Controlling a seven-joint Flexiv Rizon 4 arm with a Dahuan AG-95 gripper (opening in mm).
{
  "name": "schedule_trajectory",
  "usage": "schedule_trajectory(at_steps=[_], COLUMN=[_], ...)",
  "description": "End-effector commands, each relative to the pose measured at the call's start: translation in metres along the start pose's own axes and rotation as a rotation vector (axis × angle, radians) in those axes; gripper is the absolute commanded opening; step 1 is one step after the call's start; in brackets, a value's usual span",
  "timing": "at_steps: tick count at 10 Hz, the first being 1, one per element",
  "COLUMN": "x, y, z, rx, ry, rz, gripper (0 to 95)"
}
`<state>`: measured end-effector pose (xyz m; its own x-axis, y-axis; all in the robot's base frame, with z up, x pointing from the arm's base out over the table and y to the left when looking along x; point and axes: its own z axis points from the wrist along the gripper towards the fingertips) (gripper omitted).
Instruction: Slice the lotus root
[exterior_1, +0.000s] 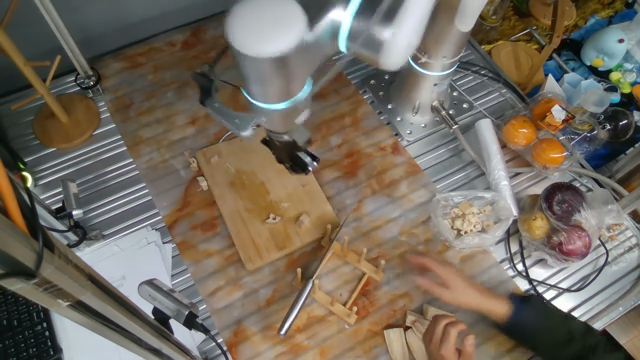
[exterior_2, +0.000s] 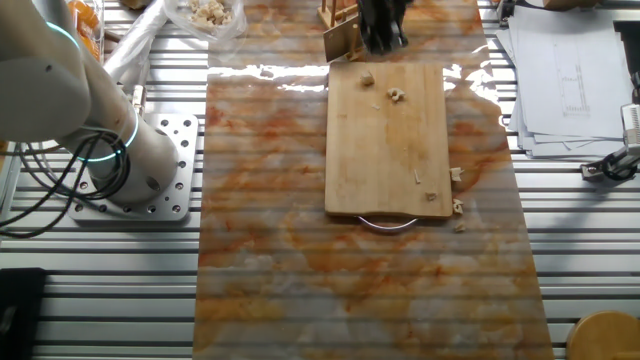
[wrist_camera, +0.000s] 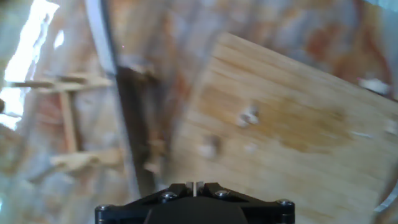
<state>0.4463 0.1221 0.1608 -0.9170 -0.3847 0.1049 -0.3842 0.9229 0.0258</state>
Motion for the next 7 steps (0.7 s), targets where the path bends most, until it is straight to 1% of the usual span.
schedule_trajectory(at_steps=[1, 3, 6, 7], x=[-0.0031, -0.0024, -0.0014, -0.0009], y=[-0.0028, -0.0026, -0.0022, -0.0019], z=[0.0032, 0.0039, 0.0043, 0.0044], rx=[-0.005, -0.005, -0.008, -0.014], ry=[0.035, 0.037, 0.034, 0.031], rz=[0.077, 0.052, 0.042, 0.040], gripper=[0.0, 0.0, 0.0, 0.0])
